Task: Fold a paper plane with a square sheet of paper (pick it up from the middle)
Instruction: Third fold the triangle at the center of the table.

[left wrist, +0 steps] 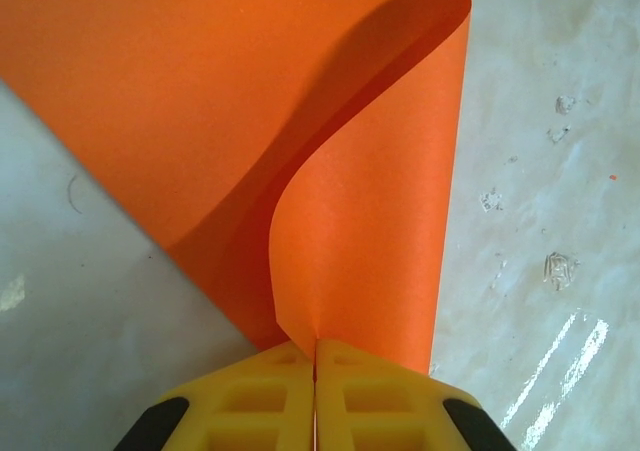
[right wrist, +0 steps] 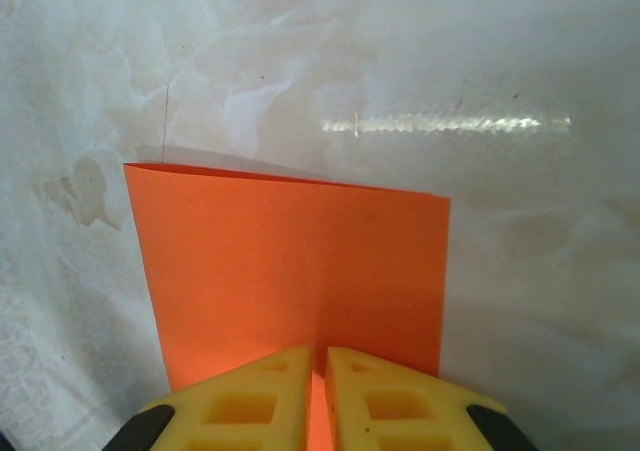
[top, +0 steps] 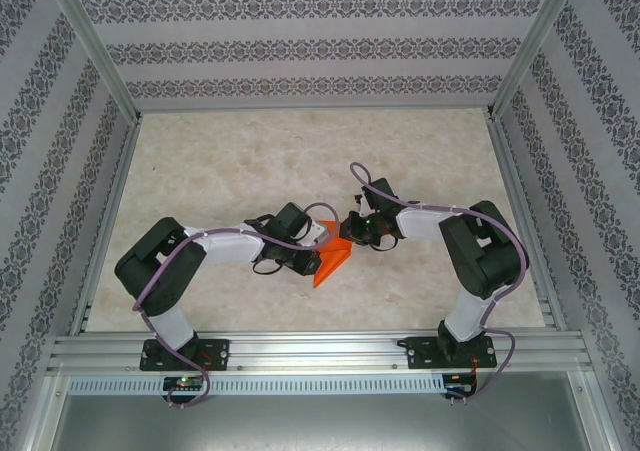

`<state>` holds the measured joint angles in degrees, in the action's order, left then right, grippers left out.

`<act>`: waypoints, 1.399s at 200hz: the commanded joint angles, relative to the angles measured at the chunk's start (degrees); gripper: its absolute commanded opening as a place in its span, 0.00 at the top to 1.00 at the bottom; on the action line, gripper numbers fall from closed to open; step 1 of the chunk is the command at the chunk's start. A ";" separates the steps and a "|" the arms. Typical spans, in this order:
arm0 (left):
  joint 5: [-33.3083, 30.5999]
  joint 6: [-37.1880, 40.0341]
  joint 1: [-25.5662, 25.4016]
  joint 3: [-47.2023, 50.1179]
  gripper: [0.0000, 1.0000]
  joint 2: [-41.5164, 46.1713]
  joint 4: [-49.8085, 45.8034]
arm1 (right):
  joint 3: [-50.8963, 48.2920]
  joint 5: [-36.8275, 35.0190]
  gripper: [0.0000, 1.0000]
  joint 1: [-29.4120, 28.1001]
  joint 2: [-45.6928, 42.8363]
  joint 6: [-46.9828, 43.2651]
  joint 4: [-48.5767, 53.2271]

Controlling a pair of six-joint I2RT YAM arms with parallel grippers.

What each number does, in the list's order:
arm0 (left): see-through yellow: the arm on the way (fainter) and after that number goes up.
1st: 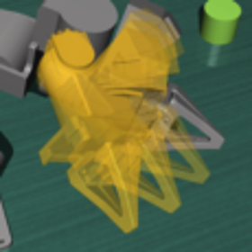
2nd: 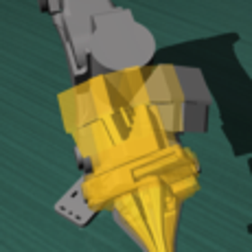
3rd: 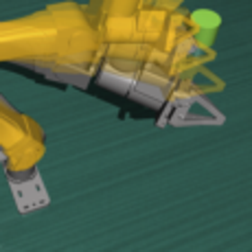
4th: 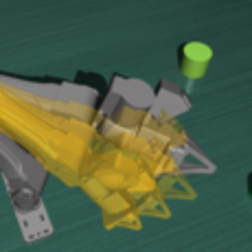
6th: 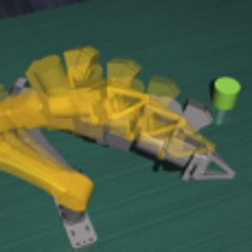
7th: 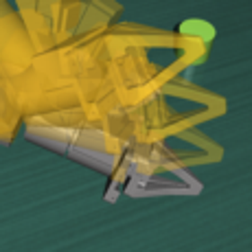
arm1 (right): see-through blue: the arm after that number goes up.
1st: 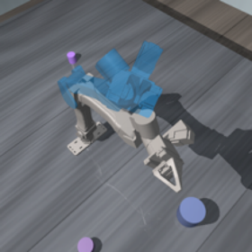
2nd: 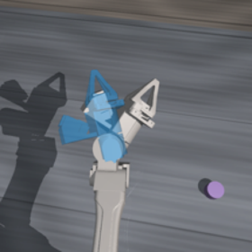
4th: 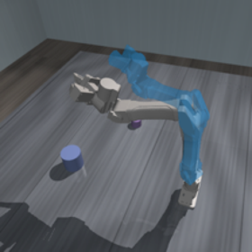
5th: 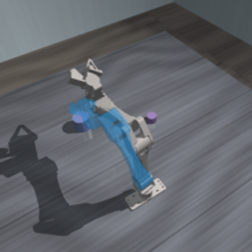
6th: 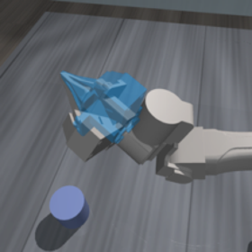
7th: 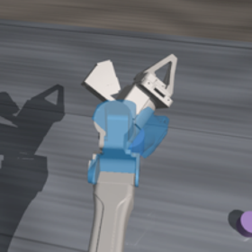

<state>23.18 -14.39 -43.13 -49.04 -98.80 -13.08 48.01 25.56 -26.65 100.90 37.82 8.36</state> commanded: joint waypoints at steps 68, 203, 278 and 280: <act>-0.27 2.04 0.51 0.24 0.90 -2.00 -0.37 | -3.42 -4.05 0.74 1.38 -10.94 5.13 -1.65; -0.10 2.24 0.51 0.01 0.90 -2.09 -0.66 | -15.18 0.71 0.93 -9.19 -9.71 20.63 -24.69; -0.07 2.19 0.51 0.13 0.90 -2.18 -0.77 | -16.51 -0.77 0.92 -8.77 -4.88 19.58 -26.90; -0.11 2.18 0.51 0.14 0.90 -2.18 -0.80 | -16.49 -0.82 0.92 -8.68 -4.76 19.57 -27.01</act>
<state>23.42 -13.72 -43.13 -49.04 -99.13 -12.88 31.97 25.78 -35.27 94.41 57.58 -15.68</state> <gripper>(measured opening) 0.098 0.077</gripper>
